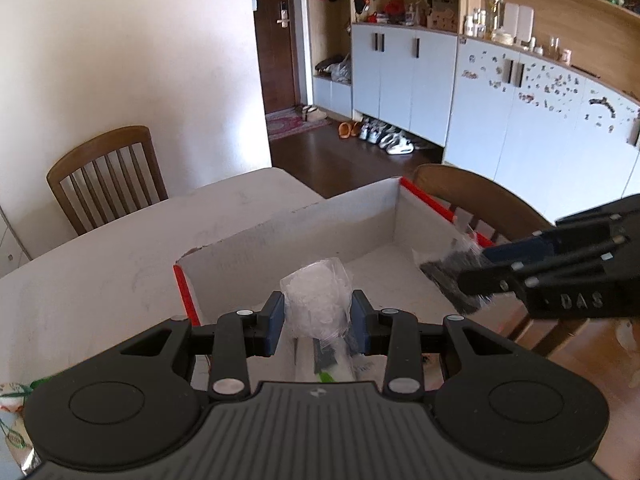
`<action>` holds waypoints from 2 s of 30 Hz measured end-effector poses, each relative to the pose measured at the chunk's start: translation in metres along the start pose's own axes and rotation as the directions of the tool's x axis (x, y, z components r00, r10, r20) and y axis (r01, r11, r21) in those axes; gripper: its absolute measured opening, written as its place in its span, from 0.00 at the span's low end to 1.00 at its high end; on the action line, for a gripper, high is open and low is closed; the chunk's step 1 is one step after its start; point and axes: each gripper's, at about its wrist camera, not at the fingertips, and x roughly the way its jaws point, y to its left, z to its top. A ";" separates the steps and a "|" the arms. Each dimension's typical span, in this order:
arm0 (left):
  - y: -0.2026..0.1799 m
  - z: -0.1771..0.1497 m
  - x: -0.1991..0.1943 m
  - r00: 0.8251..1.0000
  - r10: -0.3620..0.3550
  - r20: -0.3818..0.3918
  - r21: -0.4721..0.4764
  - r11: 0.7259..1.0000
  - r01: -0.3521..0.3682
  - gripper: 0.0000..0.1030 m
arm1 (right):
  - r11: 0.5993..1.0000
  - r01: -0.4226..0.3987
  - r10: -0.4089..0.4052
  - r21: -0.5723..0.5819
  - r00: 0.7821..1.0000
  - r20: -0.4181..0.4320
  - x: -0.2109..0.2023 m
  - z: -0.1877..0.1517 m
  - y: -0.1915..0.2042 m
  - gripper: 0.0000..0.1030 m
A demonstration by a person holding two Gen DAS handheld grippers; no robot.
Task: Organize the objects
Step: 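Carry both bags into the red box and open both tools to release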
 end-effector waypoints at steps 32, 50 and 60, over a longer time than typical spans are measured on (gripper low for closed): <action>0.008 0.001 0.133 0.943 0.109 -0.314 0.076 0.993 -0.089 0.35 | 0.975 -0.047 -0.011 -0.215 0.966 -0.257 0.102 -0.005 -0.004 0.27; 0.012 0.003 0.138 0.932 0.076 -0.353 0.043 0.997 -0.065 0.62 | 0.977 -0.037 -0.019 -0.208 0.965 -0.261 0.097 0.001 -0.005 0.49; 0.016 0.009 0.109 0.956 0.071 -0.283 -0.001 0.997 -0.074 0.62 | 0.983 -0.038 0.002 -0.182 0.981 -0.196 0.068 0.017 -0.005 0.56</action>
